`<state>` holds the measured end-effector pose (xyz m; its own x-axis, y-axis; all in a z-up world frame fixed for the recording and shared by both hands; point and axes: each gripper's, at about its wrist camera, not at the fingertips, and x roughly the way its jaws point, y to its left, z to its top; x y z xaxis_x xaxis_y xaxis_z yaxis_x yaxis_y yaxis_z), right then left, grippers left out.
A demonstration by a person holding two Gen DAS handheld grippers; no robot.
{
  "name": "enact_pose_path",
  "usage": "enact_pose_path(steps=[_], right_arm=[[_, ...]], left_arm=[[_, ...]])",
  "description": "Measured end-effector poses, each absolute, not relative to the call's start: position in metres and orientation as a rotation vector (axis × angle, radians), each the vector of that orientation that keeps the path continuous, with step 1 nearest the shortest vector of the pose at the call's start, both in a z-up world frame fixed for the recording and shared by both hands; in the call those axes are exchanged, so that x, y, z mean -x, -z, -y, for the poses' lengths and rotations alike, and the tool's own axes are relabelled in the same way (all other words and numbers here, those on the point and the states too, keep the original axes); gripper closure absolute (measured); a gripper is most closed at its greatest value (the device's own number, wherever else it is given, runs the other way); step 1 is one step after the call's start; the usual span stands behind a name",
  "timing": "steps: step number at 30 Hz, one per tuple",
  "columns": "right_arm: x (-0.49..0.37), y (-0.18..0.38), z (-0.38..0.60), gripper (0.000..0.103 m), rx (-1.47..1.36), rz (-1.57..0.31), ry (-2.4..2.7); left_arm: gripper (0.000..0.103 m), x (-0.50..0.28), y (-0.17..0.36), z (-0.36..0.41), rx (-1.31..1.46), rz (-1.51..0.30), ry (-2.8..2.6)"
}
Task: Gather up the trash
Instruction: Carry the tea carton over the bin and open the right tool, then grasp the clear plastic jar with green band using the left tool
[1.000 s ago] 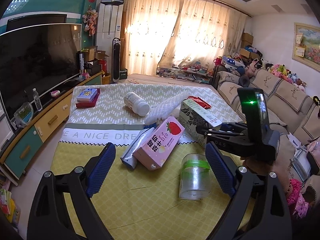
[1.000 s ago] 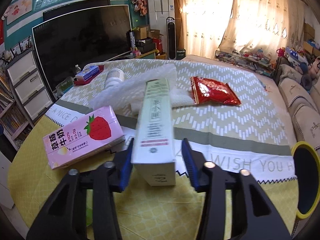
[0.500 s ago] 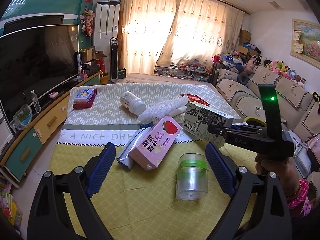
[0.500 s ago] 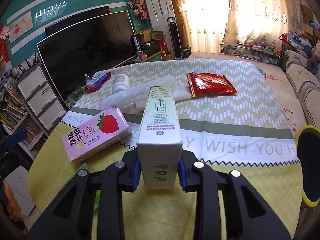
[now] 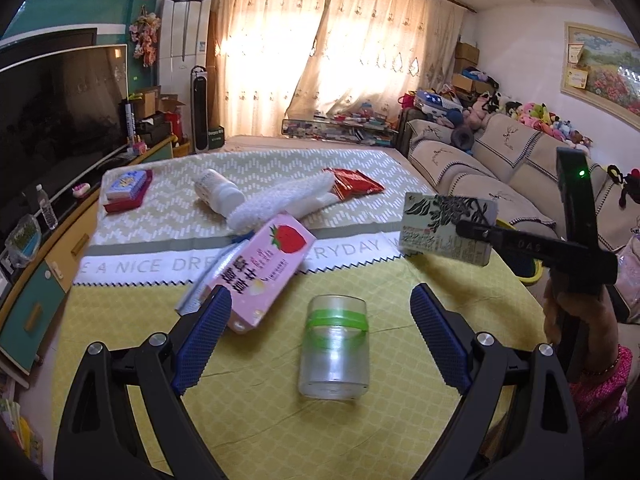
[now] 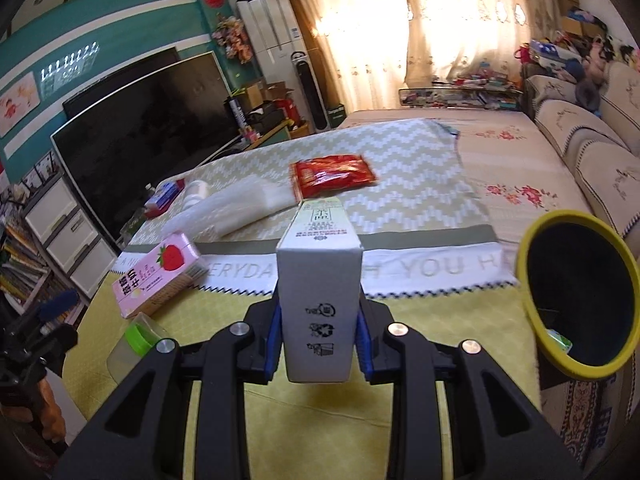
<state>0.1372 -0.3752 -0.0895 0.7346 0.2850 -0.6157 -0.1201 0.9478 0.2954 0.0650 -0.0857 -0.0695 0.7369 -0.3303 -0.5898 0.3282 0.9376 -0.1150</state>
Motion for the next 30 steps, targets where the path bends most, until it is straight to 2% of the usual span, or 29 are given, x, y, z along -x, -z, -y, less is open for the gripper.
enact_pose_path(steps=[14, 19, 22, 24, 30], right_arm=[[-0.111, 0.090, 0.532, 0.075, -0.428, -0.602, 0.137], [-0.114, 0.106, 0.574, 0.075, -0.436, -0.619, 0.272], [-0.125, 0.119, 0.587, 0.072, -0.422, -0.639, 0.335], [-0.128, 0.122, 0.585, 0.059, -0.404, -0.637, 0.366], [-0.135, 0.109, 0.544, 0.057, -0.364, -0.562, 0.294]], left_arm=[[0.013, -0.079, 0.094, 0.106, -0.025, -0.713, 0.376], [0.013, -0.080, 0.097, 0.111, -0.037, -0.725, 0.383], [0.013, -0.082, 0.100, 0.114, -0.048, -0.735, 0.381], [0.013, -0.083, 0.102, 0.115, -0.051, -0.742, 0.378], [0.013, -0.088, 0.113, 0.117, -0.067, -0.776, 0.371]])
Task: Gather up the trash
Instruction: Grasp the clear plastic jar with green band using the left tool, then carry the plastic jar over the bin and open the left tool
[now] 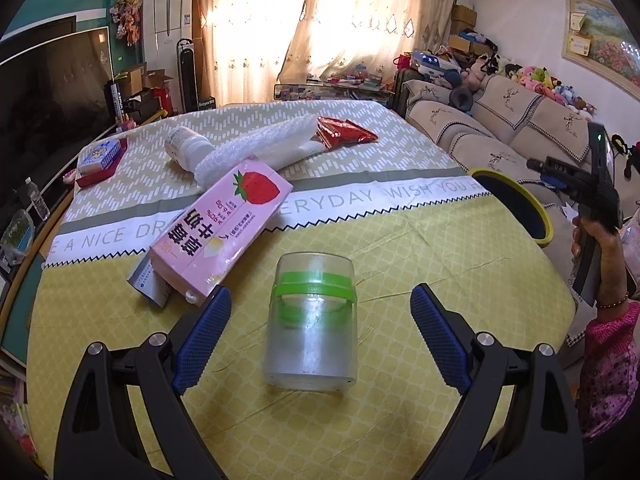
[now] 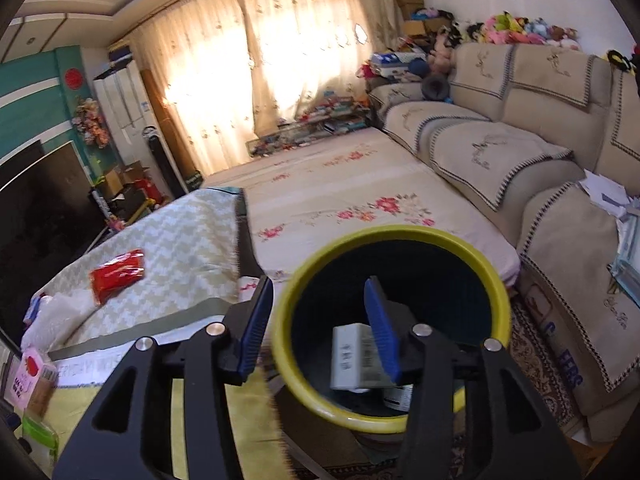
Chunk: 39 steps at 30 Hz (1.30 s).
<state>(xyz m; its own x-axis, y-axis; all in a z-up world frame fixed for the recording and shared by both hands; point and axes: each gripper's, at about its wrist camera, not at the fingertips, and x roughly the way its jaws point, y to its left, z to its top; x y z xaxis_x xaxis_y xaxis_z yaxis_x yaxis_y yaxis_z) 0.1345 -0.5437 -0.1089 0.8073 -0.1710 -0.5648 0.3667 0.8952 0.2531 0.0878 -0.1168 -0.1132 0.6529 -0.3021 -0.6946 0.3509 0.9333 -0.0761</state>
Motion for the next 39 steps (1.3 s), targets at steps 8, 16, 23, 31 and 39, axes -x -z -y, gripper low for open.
enact_pose_path(steps=[8, 16, 23, 31, 39], right_arm=[[-0.143, 0.103, 0.484, 0.053, -0.262, -0.521, 0.207], [-0.141, 0.100, 0.475, 0.049, -0.236, -0.511, 0.212], [-0.144, 0.101, 0.475, 0.048, -0.230, -0.518, 0.216], [-0.125, 0.094, 0.494, 0.048, -0.256, -0.470, 0.262], [-0.089, 0.080, 0.543, 0.048, -0.283, -0.419, 0.386]], left_arm=[[0.025, -0.096, 0.129, 0.117, -0.071, -0.821, 0.369], [0.049, -0.101, 0.142, 0.113, -0.043, -0.882, 0.379], [0.053, -0.100, 0.140, 0.116, -0.044, -0.878, 0.396], [0.053, -0.101, 0.114, 0.149, -0.097, -0.816, 0.484], [0.053, -0.123, 0.091, 0.228, -0.166, -0.769, 0.655]])
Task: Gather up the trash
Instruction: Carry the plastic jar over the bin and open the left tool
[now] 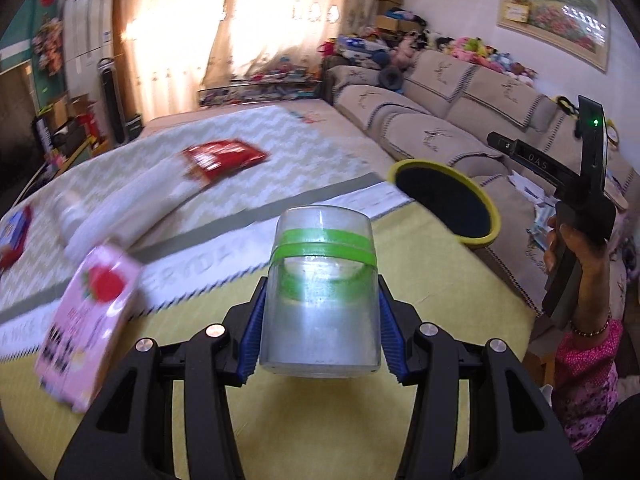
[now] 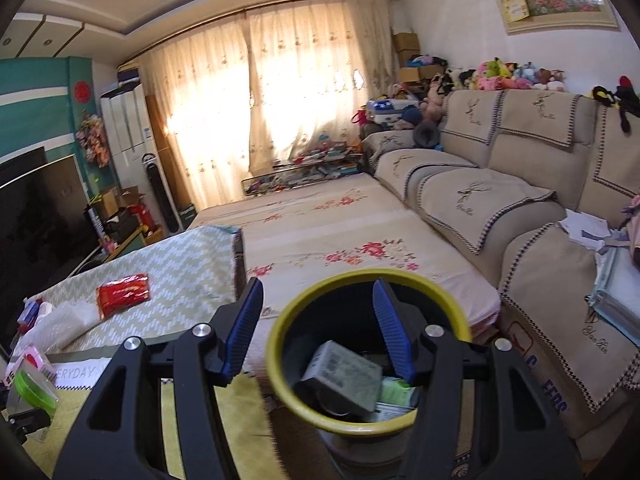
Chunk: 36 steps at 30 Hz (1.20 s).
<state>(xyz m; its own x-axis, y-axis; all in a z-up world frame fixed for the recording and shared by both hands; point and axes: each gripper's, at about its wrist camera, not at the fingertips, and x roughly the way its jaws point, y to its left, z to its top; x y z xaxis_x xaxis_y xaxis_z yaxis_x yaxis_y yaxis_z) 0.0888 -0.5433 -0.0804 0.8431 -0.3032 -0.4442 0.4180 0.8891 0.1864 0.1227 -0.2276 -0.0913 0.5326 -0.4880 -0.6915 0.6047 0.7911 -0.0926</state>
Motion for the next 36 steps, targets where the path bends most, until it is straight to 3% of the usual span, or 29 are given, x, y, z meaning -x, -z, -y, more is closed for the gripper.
enact_pose_path(steps=[10, 22, 24, 30, 36], right_arm=[[-0.056, 0.091, 0.591, 0.048, -0.327, -0.416, 0.487], [-0.031, 0.097, 0.633, 0.048, -0.372, -0.410, 0.585], [-0.032, 0.100, 0.634, 0.048, -0.378, -0.416, 0.583], [-0.046, 0.106, 0.624, 0.048, -0.377, -0.443, 0.538], [-0.068, 0.110, 0.598, 0.047, -0.363, -0.478, 0.449]], left_arm=[[0.053, -0.158, 0.086, 0.375, -0.250, -0.795, 0.897], [0.051, -0.204, 0.124, 0.526, -0.339, -0.853, 0.964], [0.032, -0.210, 0.128, 0.532, -0.326, -0.852, 0.950], [0.029, -0.211, 0.115, 0.506, -0.251, -0.809, 0.922], [0.021, -0.180, 0.084, 0.415, -0.157, -0.729, 0.871]])
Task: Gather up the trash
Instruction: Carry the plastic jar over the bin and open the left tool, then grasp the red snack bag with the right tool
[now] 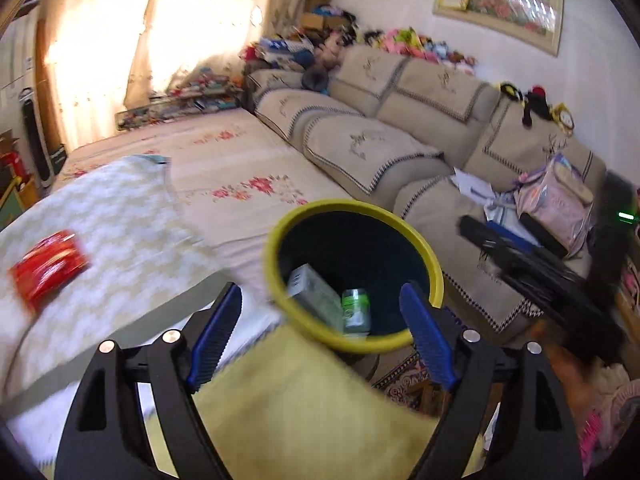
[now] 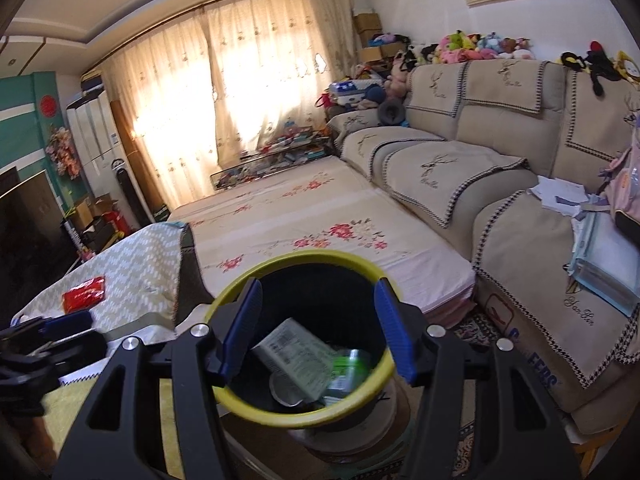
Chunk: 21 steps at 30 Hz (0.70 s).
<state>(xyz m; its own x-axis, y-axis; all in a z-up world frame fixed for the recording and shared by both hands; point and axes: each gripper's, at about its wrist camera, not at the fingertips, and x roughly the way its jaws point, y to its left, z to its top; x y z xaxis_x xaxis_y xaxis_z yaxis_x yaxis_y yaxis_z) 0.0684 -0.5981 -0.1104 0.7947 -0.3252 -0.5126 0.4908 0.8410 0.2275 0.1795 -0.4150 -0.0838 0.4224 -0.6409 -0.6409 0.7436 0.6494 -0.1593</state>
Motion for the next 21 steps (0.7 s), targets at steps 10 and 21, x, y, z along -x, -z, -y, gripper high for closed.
enact_pose_path(steps=[10, 21], right_arm=[[-0.113, 0.107, 0.516, 0.045, -0.301, -0.542, 0.215], [-0.178, 0.090, 0.408, 0.045, -0.203, -0.660, -0.114]], left_arm=[[0.014, -0.124, 0.062, 0.242, -0.050, -0.633, 0.594], [0.013, -0.087, 0.058, 0.085, 0.053, -0.614, 0.320]])
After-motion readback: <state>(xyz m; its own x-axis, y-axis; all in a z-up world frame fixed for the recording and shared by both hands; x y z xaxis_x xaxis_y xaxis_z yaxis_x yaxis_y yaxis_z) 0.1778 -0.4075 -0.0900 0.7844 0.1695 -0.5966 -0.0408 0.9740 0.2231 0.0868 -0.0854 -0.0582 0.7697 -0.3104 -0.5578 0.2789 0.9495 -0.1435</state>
